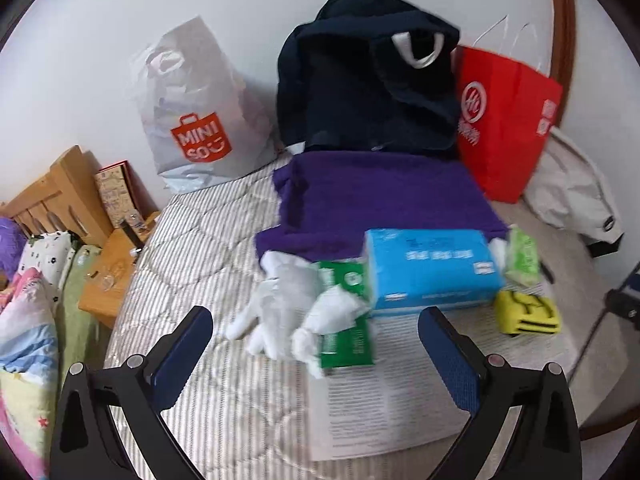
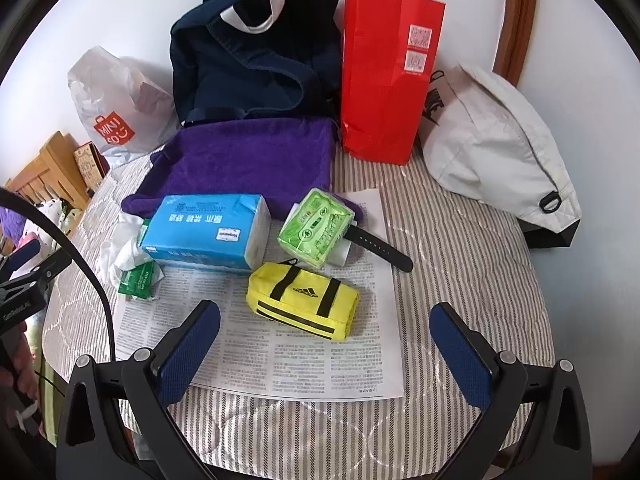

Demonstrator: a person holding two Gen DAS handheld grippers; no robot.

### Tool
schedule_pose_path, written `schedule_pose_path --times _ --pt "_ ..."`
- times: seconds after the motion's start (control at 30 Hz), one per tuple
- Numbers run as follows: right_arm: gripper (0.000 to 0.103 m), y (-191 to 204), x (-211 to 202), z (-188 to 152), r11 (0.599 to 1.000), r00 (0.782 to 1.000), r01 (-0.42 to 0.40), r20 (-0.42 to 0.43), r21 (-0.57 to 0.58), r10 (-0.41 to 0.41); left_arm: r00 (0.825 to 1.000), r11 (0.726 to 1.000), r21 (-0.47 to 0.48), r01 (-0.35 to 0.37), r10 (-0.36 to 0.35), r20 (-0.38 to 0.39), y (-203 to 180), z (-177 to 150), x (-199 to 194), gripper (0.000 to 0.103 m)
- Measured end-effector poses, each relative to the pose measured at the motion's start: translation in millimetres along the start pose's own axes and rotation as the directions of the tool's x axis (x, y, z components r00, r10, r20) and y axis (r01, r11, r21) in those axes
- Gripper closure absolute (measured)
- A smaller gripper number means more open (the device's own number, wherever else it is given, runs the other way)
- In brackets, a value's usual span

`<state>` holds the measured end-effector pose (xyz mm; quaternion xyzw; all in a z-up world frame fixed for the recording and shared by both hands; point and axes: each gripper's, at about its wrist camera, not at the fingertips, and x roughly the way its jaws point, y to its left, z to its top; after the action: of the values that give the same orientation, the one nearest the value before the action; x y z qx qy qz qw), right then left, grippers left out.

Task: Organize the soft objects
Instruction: 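Grasp the crumpled white tissue with the left tool while the right tool approaches the green cassette pack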

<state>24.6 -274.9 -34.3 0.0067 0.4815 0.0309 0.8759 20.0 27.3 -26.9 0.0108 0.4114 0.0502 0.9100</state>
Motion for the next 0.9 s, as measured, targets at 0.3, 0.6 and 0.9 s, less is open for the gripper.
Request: schedule_pose_path --times 0.3,0.6,0.9 --pt "0.0 4 29 0 1.0 0.998 0.012 -0.058 -0.02 -0.013 0.996 0.999 -0.018 0.031 -0.033 -0.082 22 -17 54 0.0" --pt "0.0 0 63 0 1.0 0.991 0.017 -0.132 -0.017 -0.019 0.991 0.998 0.012 0.067 -0.065 -0.117 23 -32 97 0.01" --pt "0.0 -5 94 5 1.0 0.982 0.023 -0.187 -0.018 -0.026 0.981 0.992 0.011 0.129 -0.126 -0.151 21 -39 120 0.05"
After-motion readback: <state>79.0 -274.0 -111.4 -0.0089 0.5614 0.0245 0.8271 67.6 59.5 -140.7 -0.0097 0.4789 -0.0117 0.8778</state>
